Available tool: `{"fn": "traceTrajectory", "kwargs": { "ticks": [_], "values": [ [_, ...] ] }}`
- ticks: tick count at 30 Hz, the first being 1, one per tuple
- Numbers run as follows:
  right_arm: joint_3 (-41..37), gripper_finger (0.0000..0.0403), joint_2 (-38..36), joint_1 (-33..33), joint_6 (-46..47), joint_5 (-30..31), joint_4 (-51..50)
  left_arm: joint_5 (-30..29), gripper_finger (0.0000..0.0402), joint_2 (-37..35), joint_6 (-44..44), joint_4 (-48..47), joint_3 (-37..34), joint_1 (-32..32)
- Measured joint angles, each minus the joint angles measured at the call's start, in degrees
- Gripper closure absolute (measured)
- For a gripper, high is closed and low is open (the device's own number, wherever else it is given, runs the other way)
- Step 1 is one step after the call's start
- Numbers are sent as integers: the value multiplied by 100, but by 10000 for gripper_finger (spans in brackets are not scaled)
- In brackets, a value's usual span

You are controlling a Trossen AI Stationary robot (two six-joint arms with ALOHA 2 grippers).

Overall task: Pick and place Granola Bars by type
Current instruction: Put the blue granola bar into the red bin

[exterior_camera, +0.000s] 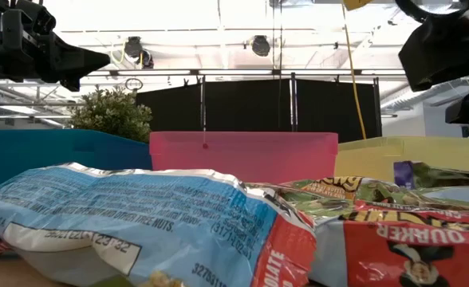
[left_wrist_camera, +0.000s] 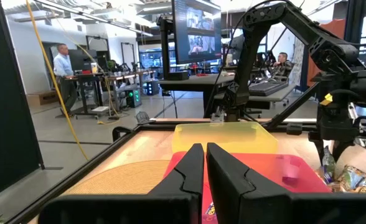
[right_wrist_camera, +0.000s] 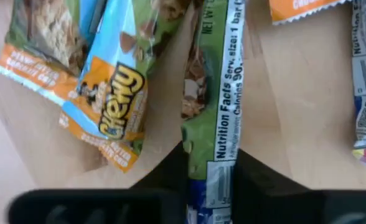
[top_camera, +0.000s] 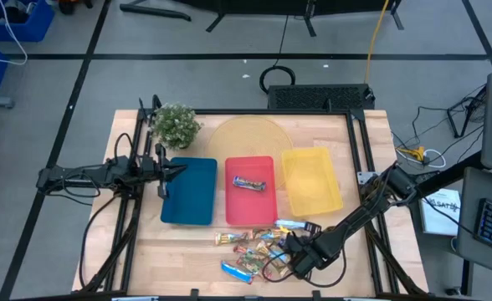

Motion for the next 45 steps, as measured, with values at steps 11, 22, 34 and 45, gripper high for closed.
{"fn": "traceTrajectory", "kwargs": {
  "ticks": [11, 22, 34, 45],
  "values": [
    [-29, 362, -1145, -7, -103, 255, -2, 0, 376, 1, 0, -4, 0, 0],
    [428, 362, -2317, -1460, -2173, 1562, -9, 0, 376, 1, 21, 34, 0, 0],
    [531, 362, -1537, -3324, -4238, 68, 832, -69, 376, 0, 85, 32, 0, 0],
    [803, 361, -181, -3344, -5184, -22, 1090, -151, 376, -2, 129, 37, 0, 0]
  ]
}}
